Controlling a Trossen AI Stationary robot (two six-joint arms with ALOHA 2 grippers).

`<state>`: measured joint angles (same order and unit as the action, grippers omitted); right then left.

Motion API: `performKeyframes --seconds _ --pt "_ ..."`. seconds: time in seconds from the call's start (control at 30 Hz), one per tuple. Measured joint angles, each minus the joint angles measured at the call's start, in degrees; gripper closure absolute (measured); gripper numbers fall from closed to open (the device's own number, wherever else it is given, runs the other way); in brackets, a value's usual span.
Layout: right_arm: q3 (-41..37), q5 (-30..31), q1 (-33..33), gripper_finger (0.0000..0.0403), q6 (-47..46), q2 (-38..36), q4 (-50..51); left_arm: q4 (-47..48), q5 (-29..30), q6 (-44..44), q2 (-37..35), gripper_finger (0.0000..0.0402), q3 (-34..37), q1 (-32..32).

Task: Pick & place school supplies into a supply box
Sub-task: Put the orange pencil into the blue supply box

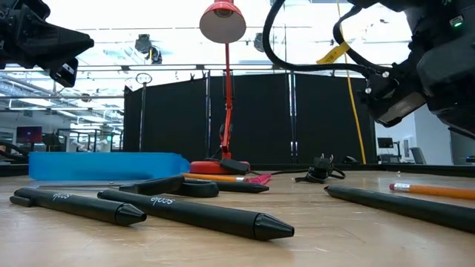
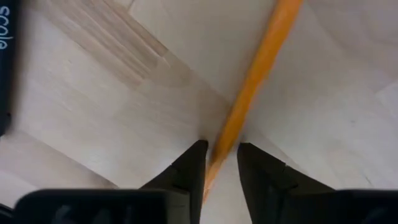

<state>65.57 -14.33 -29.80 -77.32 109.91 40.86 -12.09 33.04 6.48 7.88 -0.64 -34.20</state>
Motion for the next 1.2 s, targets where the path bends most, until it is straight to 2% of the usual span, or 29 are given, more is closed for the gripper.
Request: performKeyframes --seconds 0.2,0.43,0.63,1.0,1.2 --pt "-0.5 0.3 0.0 0.0341 2.0 0.1 0.0 0.0 0.0 0.0 0.0 0.0364 0.0 0.0" --pt "-0.5 0.8 -0.1 0.0393 4.2 0.1 -0.3 0.0 0.0 -0.1 0.0 0.0364 0.0 0.0" --pt "-0.5 1.4 0.2 0.0393 4.6 -0.1 0.0 0.1 0.0 -0.1 0.0 0.0364 0.0 0.0" --pt "-0.7 10.6 1.7 0.04 6.3 -5.4 0.5 0.3 0.1 -0.4 0.0 0.0364 0.0 0.0" --pt "-0.7 12.5 3.1 0.0402 8.3 -6.0 0.8 0.5 0.1 -0.4 0.0 0.0364 0.0 0.0"
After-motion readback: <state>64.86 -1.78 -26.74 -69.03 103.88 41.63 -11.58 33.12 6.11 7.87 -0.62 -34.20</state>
